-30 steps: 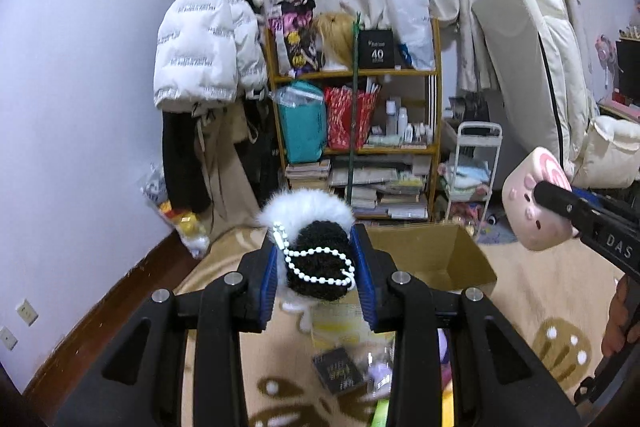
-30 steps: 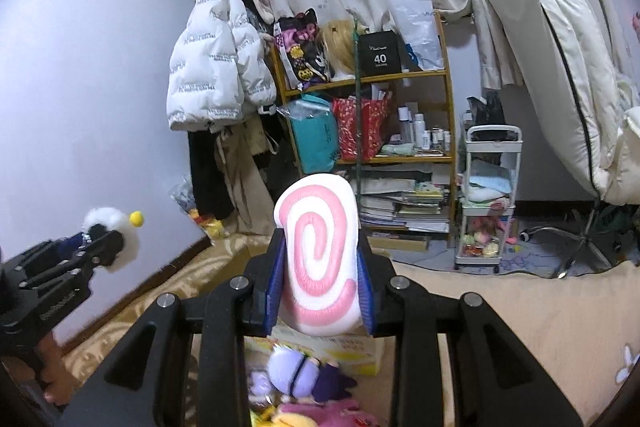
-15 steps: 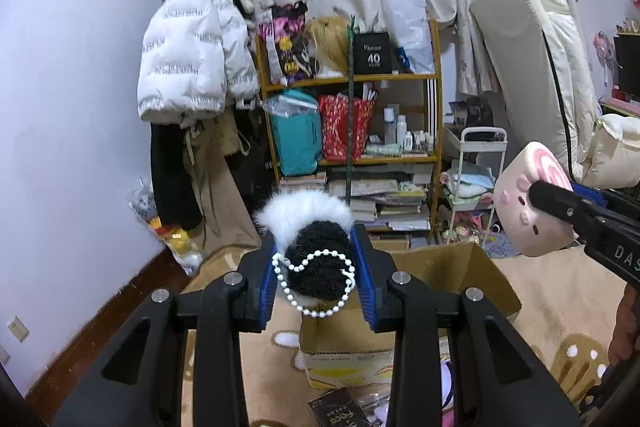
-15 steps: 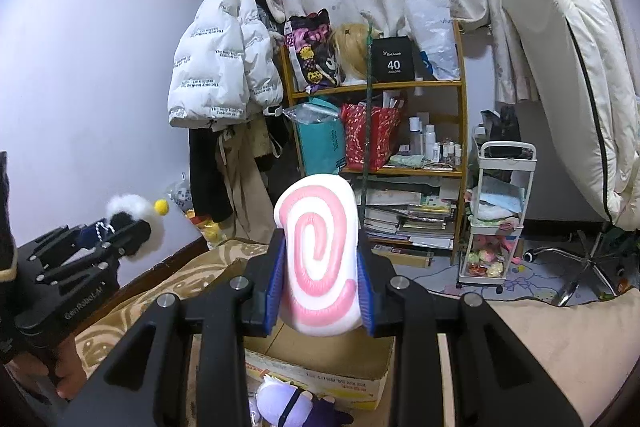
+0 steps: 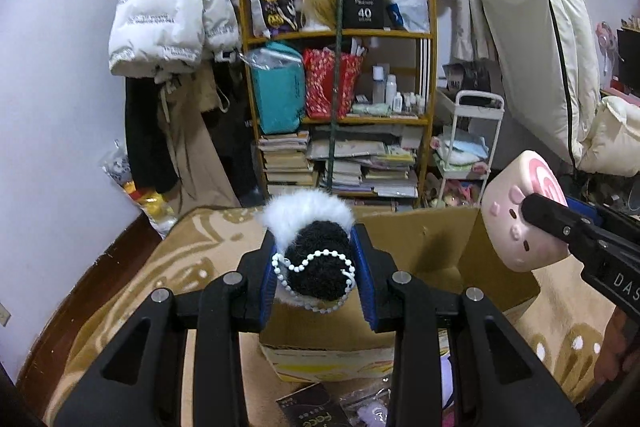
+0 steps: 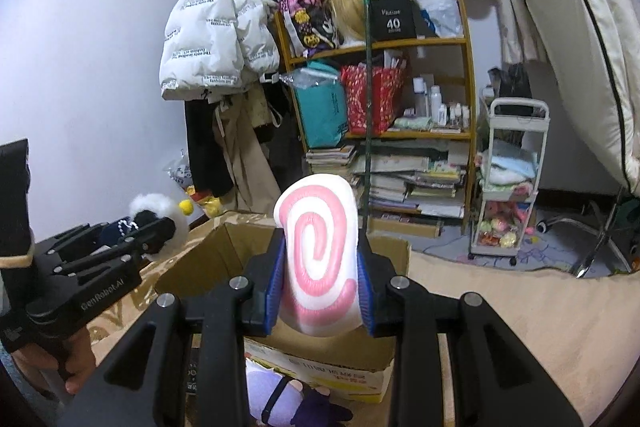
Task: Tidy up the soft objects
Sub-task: 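Lift the pom-pom and cushion and carry both over the cardboard box, then open the left tool dropping the pom-pom while the right tool releases the cushion into the box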
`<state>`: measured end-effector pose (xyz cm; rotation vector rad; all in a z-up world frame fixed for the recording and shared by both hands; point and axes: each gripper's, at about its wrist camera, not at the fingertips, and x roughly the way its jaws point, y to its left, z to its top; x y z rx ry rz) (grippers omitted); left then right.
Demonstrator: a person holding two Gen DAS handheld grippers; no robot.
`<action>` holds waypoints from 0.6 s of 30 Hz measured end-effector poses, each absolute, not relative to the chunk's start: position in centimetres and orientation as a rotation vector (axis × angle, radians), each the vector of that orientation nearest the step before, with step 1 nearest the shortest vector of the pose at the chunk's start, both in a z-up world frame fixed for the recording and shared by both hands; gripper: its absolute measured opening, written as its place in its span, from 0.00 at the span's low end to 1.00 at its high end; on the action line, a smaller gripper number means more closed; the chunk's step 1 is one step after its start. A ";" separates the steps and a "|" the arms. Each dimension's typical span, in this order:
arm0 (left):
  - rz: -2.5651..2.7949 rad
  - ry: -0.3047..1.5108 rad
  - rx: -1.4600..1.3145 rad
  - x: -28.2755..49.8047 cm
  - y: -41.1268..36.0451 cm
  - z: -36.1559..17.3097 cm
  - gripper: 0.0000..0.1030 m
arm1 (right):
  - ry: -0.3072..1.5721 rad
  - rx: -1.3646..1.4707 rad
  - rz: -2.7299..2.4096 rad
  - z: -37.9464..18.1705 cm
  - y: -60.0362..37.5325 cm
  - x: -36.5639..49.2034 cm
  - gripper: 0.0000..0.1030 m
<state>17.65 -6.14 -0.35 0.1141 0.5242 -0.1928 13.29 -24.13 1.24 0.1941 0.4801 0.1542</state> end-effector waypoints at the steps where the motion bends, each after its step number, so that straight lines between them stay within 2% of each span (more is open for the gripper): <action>1: -0.196 0.533 0.118 17.9 -6.3 -0.8 0.32 | 0.487 0.209 0.164 0.8 -24.3 13.5 0.33; 8: -0.205 0.567 0.148 18.7 -7.4 -2.4 0.32 | 0.537 0.247 0.181 -1.5 -25.1 14.7 0.34; 18: -0.227 0.619 0.110 19.7 -7.7 -3.4 0.33 | 0.548 0.153 0.179 -1.5 -23.5 14.9 0.38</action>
